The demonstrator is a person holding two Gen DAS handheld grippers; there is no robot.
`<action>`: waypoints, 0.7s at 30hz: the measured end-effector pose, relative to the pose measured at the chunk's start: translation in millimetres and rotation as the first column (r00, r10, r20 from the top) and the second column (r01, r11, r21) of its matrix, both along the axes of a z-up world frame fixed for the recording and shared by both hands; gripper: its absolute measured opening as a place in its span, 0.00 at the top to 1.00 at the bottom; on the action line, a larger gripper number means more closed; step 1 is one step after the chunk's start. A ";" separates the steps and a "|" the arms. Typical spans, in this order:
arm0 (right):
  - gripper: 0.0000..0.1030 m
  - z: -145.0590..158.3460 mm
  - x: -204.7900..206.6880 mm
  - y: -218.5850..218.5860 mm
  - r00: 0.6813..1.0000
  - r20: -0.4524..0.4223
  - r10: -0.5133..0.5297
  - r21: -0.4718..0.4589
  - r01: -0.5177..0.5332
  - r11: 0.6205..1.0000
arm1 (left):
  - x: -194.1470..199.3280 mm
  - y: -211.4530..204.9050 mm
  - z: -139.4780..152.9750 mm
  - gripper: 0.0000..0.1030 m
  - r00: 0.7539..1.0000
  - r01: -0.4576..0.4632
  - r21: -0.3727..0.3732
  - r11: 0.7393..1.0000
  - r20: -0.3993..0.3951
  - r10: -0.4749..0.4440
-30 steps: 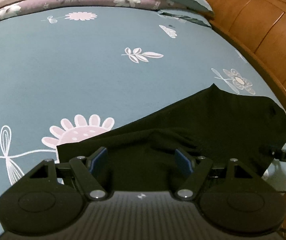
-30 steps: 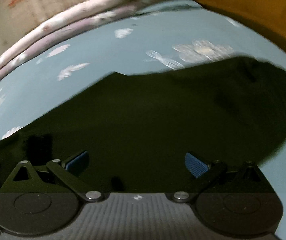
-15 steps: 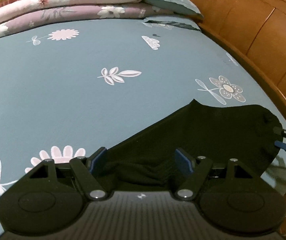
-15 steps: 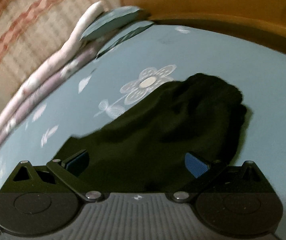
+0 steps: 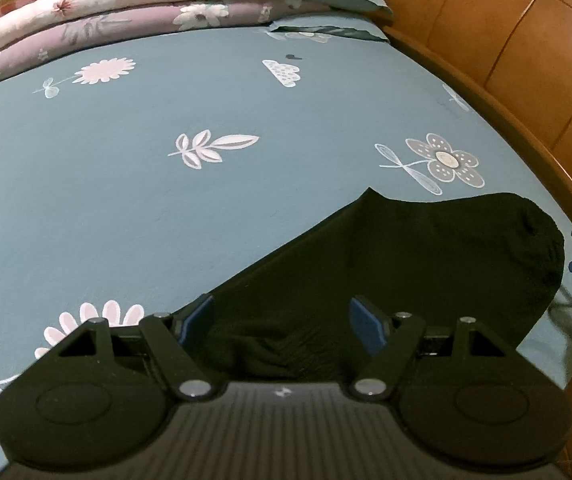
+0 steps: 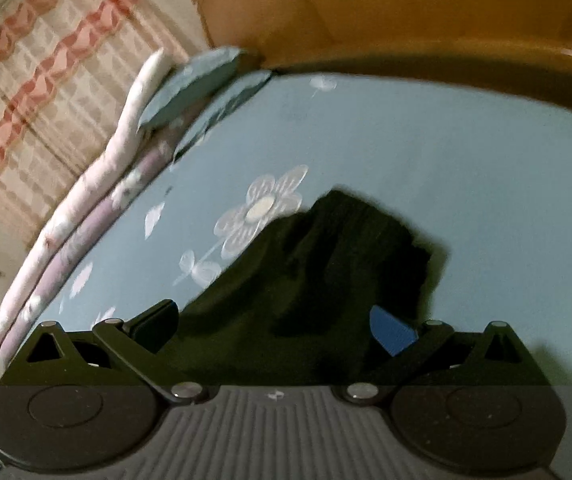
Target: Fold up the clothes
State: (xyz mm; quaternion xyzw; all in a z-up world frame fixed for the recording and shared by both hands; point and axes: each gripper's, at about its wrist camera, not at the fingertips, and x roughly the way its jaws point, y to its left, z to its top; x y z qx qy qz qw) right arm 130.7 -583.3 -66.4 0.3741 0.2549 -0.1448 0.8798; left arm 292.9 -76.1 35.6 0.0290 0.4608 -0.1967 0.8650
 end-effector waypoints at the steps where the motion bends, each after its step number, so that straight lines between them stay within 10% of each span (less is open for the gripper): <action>1: 0.00 -2.9 -1.9 -6.4 1.000 -0.005 -0.021 0.010 0.021 1.000 | 0.5 -0.7 -0.3 0.28 1.000 0.000 0.002 1.000 -0.002 0.000; 9: 0.00 -61.9 0.6 -58.0 0.996 0.016 -0.092 0.336 0.081 0.938 | 3.8 -3.6 -2.0 0.28 1.000 0.012 0.000 1.000 -0.014 -0.012; 21: 0.00 -69.4 35.1 -84.3 0.997 0.061 -0.045 0.408 0.016 0.913 | 3.1 -4.6 -9.4 0.28 0.999 0.012 -0.011 1.000 -0.041 -0.012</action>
